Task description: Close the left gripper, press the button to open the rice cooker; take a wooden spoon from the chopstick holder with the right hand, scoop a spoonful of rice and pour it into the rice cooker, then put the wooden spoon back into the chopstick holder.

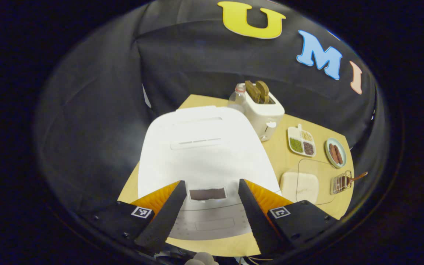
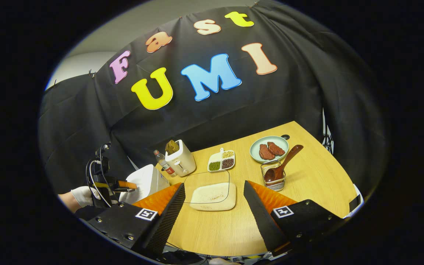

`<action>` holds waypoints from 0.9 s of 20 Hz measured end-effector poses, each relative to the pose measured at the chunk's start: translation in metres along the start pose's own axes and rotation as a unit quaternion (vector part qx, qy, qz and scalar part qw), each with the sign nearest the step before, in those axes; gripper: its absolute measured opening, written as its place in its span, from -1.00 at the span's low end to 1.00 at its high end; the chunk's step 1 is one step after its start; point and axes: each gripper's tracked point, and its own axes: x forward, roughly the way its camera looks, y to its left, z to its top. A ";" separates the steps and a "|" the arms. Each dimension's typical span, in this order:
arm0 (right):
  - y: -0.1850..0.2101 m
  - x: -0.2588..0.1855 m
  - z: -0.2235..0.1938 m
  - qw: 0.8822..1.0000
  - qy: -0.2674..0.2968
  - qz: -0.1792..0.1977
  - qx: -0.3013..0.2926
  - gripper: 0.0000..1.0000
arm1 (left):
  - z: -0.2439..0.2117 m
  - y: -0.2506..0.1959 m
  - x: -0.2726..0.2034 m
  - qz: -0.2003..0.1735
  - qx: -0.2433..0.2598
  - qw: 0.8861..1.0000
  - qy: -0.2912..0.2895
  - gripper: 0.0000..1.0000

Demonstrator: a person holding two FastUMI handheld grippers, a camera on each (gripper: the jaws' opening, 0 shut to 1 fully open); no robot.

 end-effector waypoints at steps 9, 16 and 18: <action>0.007 -0.022 0.057 0.995 -0.088 -0.022 -0.049 0.96 | 0.102 -0.089 -0.198 -0.051 0.038 0.950 -0.304 0.94; 0.022 -0.051 0.106 0.975 -0.182 -0.045 -0.115 0.95 | 0.090 -0.122 -0.289 -0.089 0.038 0.920 -0.381 0.94; 0.020 -0.056 0.112 0.971 -0.196 -0.057 -0.128 0.95 | 0.079 -0.123 -0.307 -0.090 0.034 0.914 -0.393 0.94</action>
